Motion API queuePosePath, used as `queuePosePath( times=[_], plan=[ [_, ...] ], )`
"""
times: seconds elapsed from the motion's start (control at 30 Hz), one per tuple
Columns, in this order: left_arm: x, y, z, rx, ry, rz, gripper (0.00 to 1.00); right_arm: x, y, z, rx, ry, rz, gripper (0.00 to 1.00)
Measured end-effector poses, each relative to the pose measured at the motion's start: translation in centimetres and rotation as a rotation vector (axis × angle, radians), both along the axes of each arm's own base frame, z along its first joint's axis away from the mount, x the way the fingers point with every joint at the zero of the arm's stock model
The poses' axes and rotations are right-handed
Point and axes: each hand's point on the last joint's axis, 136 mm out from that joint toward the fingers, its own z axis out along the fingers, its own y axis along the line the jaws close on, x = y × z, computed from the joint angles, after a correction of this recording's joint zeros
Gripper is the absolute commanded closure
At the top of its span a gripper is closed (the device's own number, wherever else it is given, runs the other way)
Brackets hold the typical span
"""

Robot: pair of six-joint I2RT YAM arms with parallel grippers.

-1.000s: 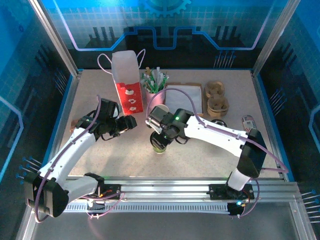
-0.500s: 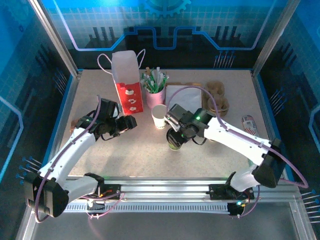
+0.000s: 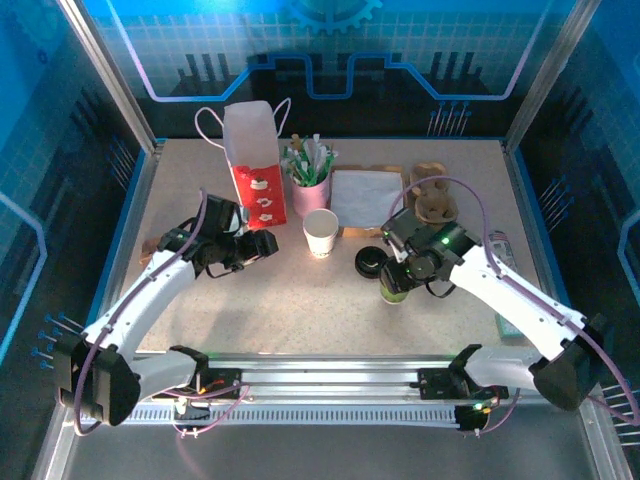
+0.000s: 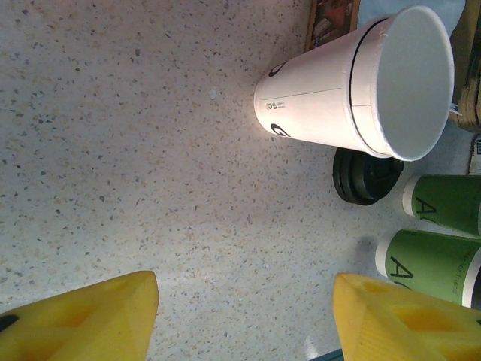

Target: Pack the takeout coffee

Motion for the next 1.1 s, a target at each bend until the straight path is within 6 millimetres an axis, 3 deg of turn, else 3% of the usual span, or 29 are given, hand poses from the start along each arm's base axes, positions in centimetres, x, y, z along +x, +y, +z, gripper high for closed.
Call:
queuePosePath(
  times=[0.33,0.7,1.1],
  plan=[
    [0.2,-0.4,0.0,-0.007,-0.001,-0.011,0.37,-0.4,-4.1,-0.3,0.011,0.004,-0.178,0.44],
    [0.4,-0.9,-0.1,-0.009,-0.004,-0.025,0.37,-0.9,-6.2,-2.4,-0.005,0.061,-0.275,0.44],
    [0.4,-1.1,-0.2,-0.008,-0.004,-0.03,0.37,0.2,-7.0,-3.1,0.004,0.057,-0.339,0.42]
  ],
)
